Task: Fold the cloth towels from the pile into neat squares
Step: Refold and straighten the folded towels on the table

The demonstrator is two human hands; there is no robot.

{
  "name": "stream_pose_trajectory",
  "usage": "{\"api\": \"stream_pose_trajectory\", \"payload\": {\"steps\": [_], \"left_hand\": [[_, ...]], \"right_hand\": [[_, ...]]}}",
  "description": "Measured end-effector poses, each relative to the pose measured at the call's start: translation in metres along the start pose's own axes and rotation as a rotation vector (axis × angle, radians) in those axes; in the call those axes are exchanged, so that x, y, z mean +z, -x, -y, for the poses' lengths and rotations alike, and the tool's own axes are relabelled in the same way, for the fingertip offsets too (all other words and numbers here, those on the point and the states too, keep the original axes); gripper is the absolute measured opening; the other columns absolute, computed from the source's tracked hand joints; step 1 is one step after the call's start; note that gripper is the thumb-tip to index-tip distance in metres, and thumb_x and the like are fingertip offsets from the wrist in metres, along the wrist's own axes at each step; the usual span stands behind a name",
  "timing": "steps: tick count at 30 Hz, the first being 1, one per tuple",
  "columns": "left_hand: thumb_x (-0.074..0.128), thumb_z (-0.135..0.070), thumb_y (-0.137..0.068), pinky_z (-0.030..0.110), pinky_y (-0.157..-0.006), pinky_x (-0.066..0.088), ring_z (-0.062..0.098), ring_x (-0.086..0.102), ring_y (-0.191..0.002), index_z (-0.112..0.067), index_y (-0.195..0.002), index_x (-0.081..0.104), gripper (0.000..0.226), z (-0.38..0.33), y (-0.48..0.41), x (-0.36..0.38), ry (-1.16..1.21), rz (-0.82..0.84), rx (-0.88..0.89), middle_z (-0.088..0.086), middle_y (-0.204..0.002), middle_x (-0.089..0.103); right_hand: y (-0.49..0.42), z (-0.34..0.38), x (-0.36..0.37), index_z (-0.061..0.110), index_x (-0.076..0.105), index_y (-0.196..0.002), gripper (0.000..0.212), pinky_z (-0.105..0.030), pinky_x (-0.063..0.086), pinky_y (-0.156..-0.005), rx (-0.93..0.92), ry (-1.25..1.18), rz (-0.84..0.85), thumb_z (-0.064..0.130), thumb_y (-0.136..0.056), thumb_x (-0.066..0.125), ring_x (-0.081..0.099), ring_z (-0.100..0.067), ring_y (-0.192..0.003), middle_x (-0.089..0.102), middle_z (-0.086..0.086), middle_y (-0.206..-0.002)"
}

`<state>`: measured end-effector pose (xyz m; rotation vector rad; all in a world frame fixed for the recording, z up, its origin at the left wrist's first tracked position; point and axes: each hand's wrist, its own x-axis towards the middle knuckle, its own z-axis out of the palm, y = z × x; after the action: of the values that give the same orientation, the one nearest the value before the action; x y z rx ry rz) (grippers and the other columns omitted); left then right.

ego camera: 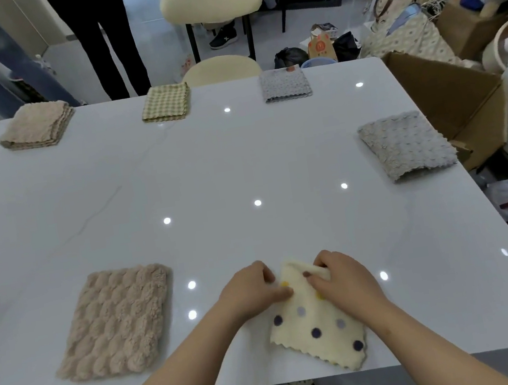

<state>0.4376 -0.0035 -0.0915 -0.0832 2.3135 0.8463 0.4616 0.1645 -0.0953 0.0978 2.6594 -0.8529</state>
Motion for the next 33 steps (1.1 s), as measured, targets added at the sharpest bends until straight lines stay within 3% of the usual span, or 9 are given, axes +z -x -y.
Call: {"api": "stream_pose_trajectory", "payload": {"steps": [4, 10, 13, 15, 17, 25, 29, 31, 33], "left_hand": [[0.061, -0.023, -0.081, 0.021, -0.063, 0.036, 0.011, 0.044, -0.068, -0.02, -0.071, 0.046, 0.019, 0.001, 0.003, 0.0, 0.19, 0.068, -0.001, -0.007, -0.072, 0.046], [0.045, -0.022, -0.092, 0.019, -0.06, 0.037, 0.011, 0.048, -0.071, -0.023, -0.083, 0.045, 0.009, -0.003, 0.002, -0.009, 0.337, 0.074, 0.034, -0.004, -0.082, 0.056], [0.047, -0.02, -0.092, 0.02, -0.062, 0.041, 0.01, 0.053, -0.071, -0.028, -0.084, 0.049, 0.011, -0.006, 0.001, -0.01, 0.264, 0.18, 0.082, -0.006, -0.081, 0.059], [0.049, -0.02, -0.09, 0.02, -0.066, 0.043, 0.009, 0.054, -0.074, -0.031, -0.082, 0.051, 0.013, -0.007, 0.0, -0.01, 0.23, 0.193, 0.105, -0.007, -0.082, 0.059], [0.053, -0.024, -0.089, 0.019, -0.069, 0.046, 0.01, 0.057, -0.079, -0.031, -0.085, 0.054, 0.009, -0.007, -0.002, -0.01, 0.233, 0.145, 0.107, -0.007, -0.087, 0.061], [0.062, -0.02, -0.085, 0.029, -0.084, 0.052, 0.016, 0.061, -0.094, -0.026, -0.082, 0.063, 0.007, 0.005, -0.004, -0.017, 0.427, -0.129, 0.073, -0.005, -0.093, 0.064], [0.062, -0.018, -0.084, 0.025, -0.08, 0.051, 0.01, 0.06, -0.083, -0.029, -0.079, 0.064, 0.011, -0.001, -0.005, -0.016, 0.29, -0.008, 0.146, -0.01, -0.082, 0.062], [0.063, -0.021, -0.084, 0.026, -0.082, 0.051, 0.01, 0.058, -0.086, -0.031, -0.084, 0.063, 0.01, -0.004, -0.005, -0.015, 0.281, -0.019, 0.159, -0.012, -0.084, 0.06], [0.065, -0.025, -0.082, 0.023, -0.081, 0.049, 0.008, 0.054, -0.086, -0.03, -0.1, 0.059, 0.019, -0.004, -0.005, -0.013, 0.267, -0.064, 0.142, -0.012, -0.087, 0.054]], "right_hand": [[-0.002, 0.001, 0.0, 0.019, 0.045, -0.078, 0.017, -0.028, 0.039, -0.061, 0.108, -0.235, -0.056, 0.03, -0.088, 0.054, 0.048, -0.013, -0.065, 0.051, 0.005, -0.071], [-0.003, 0.001, -0.011, 0.027, 0.041, -0.104, 0.03, -0.021, 0.044, -0.062, 0.181, -0.436, 0.103, 0.028, -0.083, 0.063, 0.056, -0.008, -0.068, 0.055, 0.006, -0.084], [-0.005, 0.002, -0.016, 0.04, 0.04, -0.11, 0.038, -0.018, 0.043, -0.065, 0.16, -0.414, 0.175, 0.034, -0.082, 0.065, 0.057, -0.007, -0.077, 0.057, 0.005, -0.083], [-0.006, 0.001, -0.016, 0.034, 0.052, -0.1, 0.022, -0.018, 0.042, -0.064, 0.127, -0.398, 0.175, 0.029, -0.083, 0.064, 0.054, -0.005, -0.07, 0.056, 0.008, -0.072], [-0.006, 0.0, -0.017, 0.022, 0.058, -0.085, 0.003, -0.019, 0.041, -0.061, 0.11, -0.371, 0.154, 0.022, -0.084, 0.061, 0.05, -0.006, -0.064, 0.053, 0.01, -0.064], [-0.011, -0.002, -0.015, 0.014, 0.042, -0.073, 0.014, -0.02, 0.03, -0.052, 0.19, -0.398, 0.131, 0.007, -0.078, 0.052, 0.036, -0.011, -0.058, 0.042, 0.004, -0.066], [-0.012, 0.001, -0.015, 0.027, 0.052, -0.093, 0.015, -0.02, 0.038, -0.061, 0.134, -0.351, 0.194, 0.024, -0.081, 0.06, 0.049, -0.008, -0.068, 0.049, 0.007, -0.075], [-0.012, 0.003, -0.013, 0.032, 0.054, -0.084, 0.003, -0.022, 0.041, -0.064, 0.097, -0.208, 0.222, 0.032, -0.084, 0.057, 0.052, -0.005, -0.067, 0.053, 0.011, -0.072], [-0.01, 0.004, -0.009, 0.032, 0.05, -0.071, 0.016, -0.024, 0.04, -0.066, 0.069, -0.088, 0.217, 0.035, -0.087, 0.052, 0.051, -0.003, -0.061, 0.054, 0.011, -0.066]]}}
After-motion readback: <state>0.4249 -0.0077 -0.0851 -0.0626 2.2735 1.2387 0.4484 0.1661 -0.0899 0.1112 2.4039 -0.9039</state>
